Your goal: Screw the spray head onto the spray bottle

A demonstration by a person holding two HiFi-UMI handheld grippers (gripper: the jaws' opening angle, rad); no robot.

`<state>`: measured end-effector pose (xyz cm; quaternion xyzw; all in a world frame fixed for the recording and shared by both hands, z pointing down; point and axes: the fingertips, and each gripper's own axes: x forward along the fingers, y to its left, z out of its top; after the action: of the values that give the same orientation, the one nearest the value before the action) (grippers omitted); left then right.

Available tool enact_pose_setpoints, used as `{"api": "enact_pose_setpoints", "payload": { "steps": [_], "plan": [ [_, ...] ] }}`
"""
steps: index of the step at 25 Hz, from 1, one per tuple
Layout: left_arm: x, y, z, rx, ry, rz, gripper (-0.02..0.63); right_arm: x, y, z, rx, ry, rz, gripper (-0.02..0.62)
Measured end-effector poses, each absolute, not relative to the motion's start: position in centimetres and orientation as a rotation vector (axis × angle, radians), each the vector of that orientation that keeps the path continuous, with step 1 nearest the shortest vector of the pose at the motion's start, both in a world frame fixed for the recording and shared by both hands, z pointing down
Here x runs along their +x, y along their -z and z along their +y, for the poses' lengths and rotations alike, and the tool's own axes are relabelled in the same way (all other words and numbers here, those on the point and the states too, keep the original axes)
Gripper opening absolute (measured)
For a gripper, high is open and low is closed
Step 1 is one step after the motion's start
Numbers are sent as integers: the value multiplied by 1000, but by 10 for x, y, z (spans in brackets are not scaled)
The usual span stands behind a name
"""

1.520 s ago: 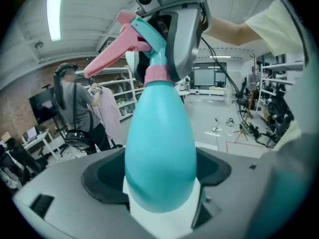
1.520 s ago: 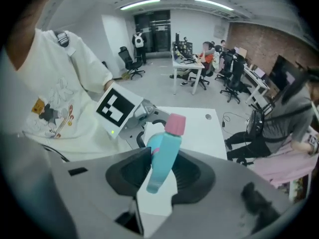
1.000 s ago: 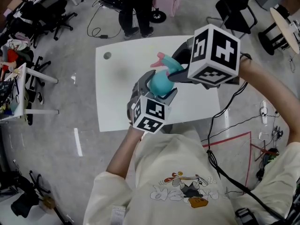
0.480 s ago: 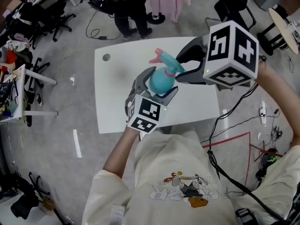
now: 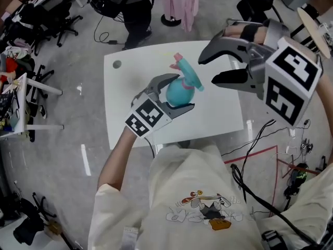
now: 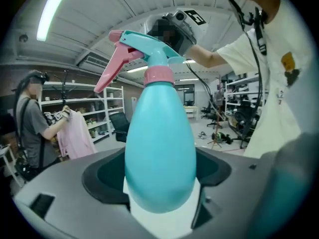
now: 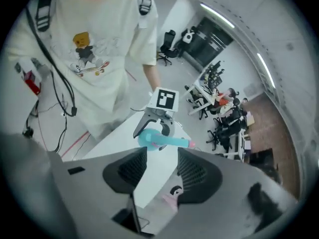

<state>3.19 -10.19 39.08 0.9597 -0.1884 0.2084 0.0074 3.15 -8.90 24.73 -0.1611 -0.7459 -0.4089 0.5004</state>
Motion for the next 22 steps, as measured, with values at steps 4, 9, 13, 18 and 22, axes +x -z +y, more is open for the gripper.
{"api": "enact_pose_setpoints", "payload": {
  "steps": [4, 9, 13, 18, 22],
  "plan": [
    [40, -398, -95, 3026, -652, -346, 402, 30, -250, -81, -479, 1074, -1748, 178],
    [43, -401, -77, 3070, -648, -80, 402, 28, -267, -77, -597, 1102, -1625, 176],
    [46, -408, -63, 3068, -690, 102, 402, 23, -278, -68, -684, 1102, -1572, 176],
    [47, -417, -58, 3063, -742, 197, 403, 21, -295, -58, -780, 1060, -1524, 176],
    [54, -424, -55, 3054, -791, 241, 402, 33, -305, -52, -851, 1030, -1465, 175]
  ]
}}
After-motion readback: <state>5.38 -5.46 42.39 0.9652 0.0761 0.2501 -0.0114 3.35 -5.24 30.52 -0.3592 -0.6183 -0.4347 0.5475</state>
